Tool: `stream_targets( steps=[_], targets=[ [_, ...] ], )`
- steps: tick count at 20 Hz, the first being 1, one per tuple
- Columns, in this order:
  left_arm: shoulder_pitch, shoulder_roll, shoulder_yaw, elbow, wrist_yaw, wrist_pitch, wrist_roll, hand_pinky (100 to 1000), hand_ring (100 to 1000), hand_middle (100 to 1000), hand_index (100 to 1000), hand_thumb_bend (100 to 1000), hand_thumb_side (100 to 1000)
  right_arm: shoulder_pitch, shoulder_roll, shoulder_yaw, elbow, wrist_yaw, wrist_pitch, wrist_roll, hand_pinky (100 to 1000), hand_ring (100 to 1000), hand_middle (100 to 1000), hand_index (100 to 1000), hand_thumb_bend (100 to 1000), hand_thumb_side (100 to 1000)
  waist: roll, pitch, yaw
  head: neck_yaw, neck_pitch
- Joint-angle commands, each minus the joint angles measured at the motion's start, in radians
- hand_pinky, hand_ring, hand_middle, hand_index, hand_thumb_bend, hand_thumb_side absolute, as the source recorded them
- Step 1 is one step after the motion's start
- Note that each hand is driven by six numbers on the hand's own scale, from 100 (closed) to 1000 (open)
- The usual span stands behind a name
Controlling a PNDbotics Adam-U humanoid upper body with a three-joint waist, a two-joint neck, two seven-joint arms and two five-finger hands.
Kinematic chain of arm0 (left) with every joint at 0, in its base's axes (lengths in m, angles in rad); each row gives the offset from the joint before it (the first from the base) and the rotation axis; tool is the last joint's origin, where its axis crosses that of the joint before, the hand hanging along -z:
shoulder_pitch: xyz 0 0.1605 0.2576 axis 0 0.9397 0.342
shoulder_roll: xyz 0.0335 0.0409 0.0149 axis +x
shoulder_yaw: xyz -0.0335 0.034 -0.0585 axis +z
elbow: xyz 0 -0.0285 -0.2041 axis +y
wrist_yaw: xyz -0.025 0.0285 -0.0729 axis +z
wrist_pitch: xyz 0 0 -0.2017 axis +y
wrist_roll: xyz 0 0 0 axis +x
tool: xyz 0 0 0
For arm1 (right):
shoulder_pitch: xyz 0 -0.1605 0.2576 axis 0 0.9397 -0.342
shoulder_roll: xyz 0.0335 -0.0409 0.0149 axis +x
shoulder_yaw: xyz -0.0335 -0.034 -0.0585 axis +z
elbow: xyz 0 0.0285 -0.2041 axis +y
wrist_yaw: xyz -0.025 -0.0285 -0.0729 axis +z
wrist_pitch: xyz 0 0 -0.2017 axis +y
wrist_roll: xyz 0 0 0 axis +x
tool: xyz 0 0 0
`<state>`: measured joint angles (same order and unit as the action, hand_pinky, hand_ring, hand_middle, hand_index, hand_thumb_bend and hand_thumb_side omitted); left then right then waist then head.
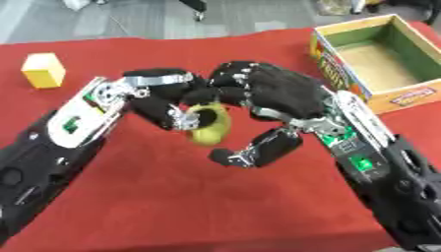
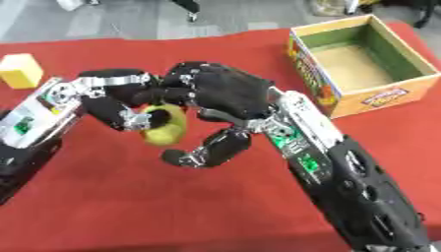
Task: Pick up the objects with one hand, pass them to the other hand, and then place them into the box on the other side of the table.
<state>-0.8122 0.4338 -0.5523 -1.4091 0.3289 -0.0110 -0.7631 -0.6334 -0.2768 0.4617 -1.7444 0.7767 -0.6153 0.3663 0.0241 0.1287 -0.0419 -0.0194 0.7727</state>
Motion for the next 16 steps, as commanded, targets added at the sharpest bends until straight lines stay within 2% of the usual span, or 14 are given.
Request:
stream_targets(
  steps=[1, 6, 16],
  targets=[
    [-0.046, -0.013, 0.017, -0.05, 0.022, -0.003, 0.012, 669, 460, 441, 453, 127, 347, -0.001, 0.006, 0.022, 0.011, -0.013, -0.007, 0.059, 792, 796, 803, 942, 382, 540, 0.013, -0.029, -0.001, -0.002, -0.003],
    [-0.053, -0.019, 0.016, -0.067, 0.036, 0.004, 0.015, 671, 461, 441, 458, 120, 352, -0.001, 0.006, 0.016, -0.001, -0.02, 0.001, 0.063, 788, 790, 790, 939, 377, 498, 0.015, -0.03, -0.001, -0.003, -0.003],
    [-0.063, -0.061, 0.008, -0.077, 0.079, 0.038, 0.014, 667, 450, 422, 443, 100, 359, 0.0, 0.012, 0.018, -0.003, 0.028, 0.027, -0.028, 773, 761, 718, 913, 359, 416, 0.014, -0.031, 0.001, -0.007, -0.003]
  ],
)
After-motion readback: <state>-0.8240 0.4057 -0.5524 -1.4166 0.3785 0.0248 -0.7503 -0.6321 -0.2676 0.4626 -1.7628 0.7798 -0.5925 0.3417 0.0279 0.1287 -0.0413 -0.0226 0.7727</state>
